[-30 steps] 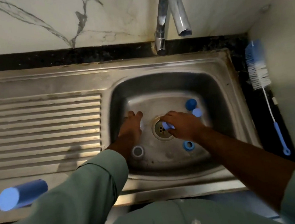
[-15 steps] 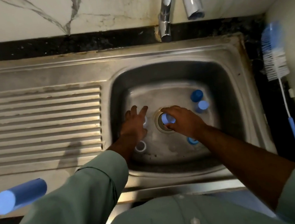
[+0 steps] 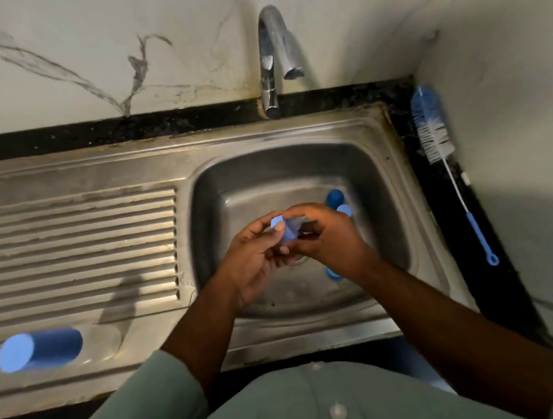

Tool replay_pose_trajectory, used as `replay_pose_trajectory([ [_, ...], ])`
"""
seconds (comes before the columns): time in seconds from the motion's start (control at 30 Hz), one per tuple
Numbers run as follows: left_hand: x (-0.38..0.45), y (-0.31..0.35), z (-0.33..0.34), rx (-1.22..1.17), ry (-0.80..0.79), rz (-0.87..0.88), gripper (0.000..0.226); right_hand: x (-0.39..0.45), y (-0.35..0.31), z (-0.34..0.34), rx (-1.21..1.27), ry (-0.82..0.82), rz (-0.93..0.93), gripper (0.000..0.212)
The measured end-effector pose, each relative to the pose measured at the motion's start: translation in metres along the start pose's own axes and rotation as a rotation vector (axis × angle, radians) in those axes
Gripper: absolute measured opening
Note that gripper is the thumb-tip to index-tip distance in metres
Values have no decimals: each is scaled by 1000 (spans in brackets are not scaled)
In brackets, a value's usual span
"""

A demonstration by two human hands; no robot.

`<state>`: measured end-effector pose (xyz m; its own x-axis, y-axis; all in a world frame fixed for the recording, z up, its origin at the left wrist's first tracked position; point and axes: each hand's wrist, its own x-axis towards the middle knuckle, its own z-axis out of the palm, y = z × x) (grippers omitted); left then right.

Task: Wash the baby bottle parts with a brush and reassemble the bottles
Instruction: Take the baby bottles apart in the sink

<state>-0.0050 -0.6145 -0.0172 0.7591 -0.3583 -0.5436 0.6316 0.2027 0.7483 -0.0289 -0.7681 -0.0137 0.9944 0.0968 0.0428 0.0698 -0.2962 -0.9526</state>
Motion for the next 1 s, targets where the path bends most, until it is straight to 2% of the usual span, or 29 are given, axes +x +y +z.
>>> replay_pose_trajectory([
  [0.1,-11,8,3,6,-26,8,23,-8,0,-13,-91,-56,-158,35],
  [0.17,-16,9,8,54,-65,9,21,-9,-1,-24,-137,-31,-161,28],
  [0.23,-21,9,13,55,-97,17,26,-11,-8,-32,-140,2,-149,24],
  [0.33,-25,11,19,56,-117,8,41,-13,-22,-41,-235,10,-284,19],
  [0.43,-29,14,26,121,-53,-4,44,-13,-31,-42,-405,-32,-401,17],
  [0.57,-30,15,35,239,110,-22,46,-8,-36,-40,-446,-73,-406,10],
  [0.63,-30,14,35,272,144,-58,46,-5,-36,-39,-491,-124,-403,5],
  [0.7,-30,15,33,320,162,-113,45,-9,-34,-36,-640,-238,-441,4],
  [0.8,-29,21,27,383,100,-250,44,-18,-33,-33,-781,-359,-493,17],
  [0.93,-27,36,21,297,-63,-332,50,-13,-40,-37,-591,-162,-482,21],
  [1.0,-27,40,20,272,-88,-324,53,-10,-44,-39,-592,-138,-494,19],
])
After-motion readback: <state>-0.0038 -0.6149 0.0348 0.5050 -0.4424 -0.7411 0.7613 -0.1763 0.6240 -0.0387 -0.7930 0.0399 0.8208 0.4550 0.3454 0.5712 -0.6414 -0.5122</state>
